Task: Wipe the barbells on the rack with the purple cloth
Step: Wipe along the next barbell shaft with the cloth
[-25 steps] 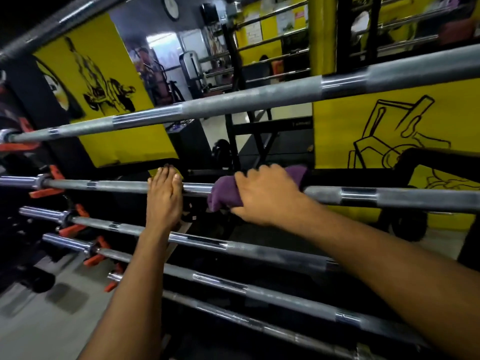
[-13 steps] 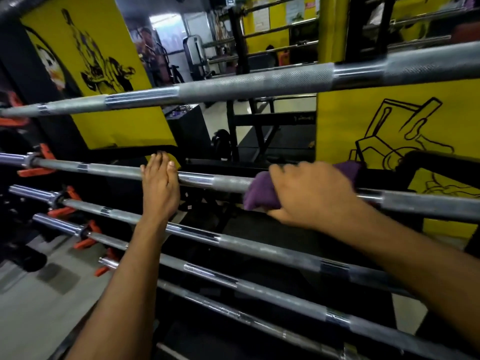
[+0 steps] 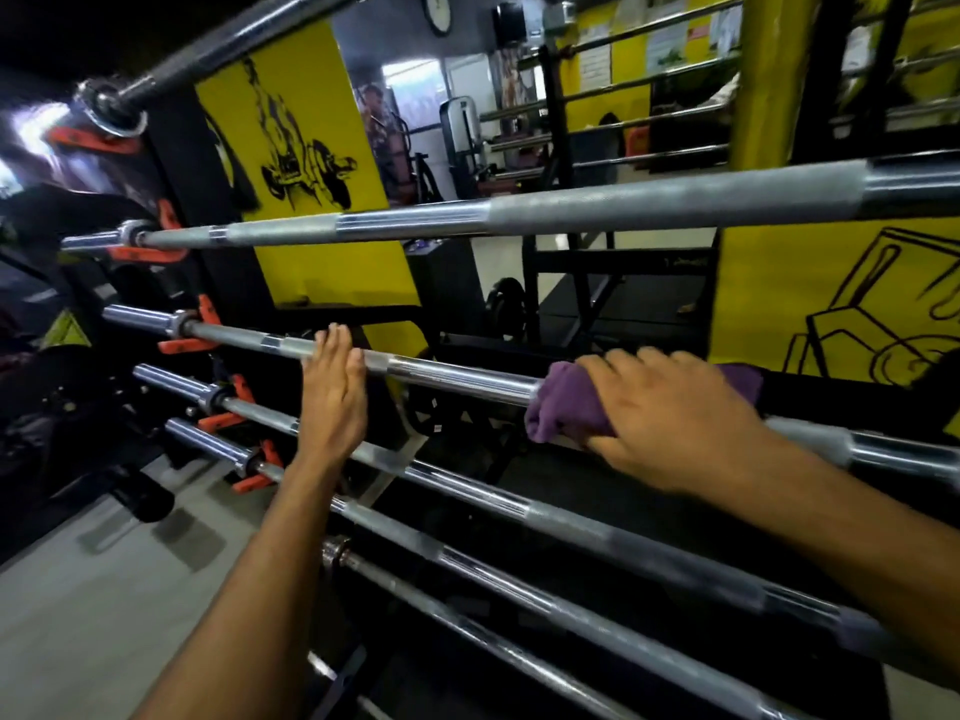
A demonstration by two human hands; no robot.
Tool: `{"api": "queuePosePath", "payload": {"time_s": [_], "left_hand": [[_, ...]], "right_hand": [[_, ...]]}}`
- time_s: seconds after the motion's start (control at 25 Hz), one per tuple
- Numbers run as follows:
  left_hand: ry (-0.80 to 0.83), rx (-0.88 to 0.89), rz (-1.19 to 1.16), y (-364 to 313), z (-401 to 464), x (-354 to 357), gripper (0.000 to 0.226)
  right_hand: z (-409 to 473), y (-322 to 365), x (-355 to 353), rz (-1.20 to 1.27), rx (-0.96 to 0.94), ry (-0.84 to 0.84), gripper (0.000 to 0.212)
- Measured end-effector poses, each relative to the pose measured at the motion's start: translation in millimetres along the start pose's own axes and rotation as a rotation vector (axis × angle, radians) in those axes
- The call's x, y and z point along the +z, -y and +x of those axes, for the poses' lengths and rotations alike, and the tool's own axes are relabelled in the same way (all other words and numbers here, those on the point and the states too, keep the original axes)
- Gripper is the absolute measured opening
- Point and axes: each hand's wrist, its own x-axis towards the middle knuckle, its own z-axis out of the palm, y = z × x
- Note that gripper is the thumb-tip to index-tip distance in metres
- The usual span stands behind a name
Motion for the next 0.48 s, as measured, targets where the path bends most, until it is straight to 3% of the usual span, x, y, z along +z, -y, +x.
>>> {"api": "queuePosePath", "payload": {"time_s": [0.12,0.36,0.48], "left_hand": [[0.062,-0.051,0.039,46,15,4,0.059],[-0.044,0.043,-0.103,61,14,26,0.053],[-0.059,0.081,-0.118,66,16,28,0.054]], "right_hand": [[38,31,5,0.013,-0.029,-0.043,0.067],[153,143,36,-0.014,-0.074,-0.115,0.050],[178,166,37,-0.018,-0.098,-0.113,0.052]]}}
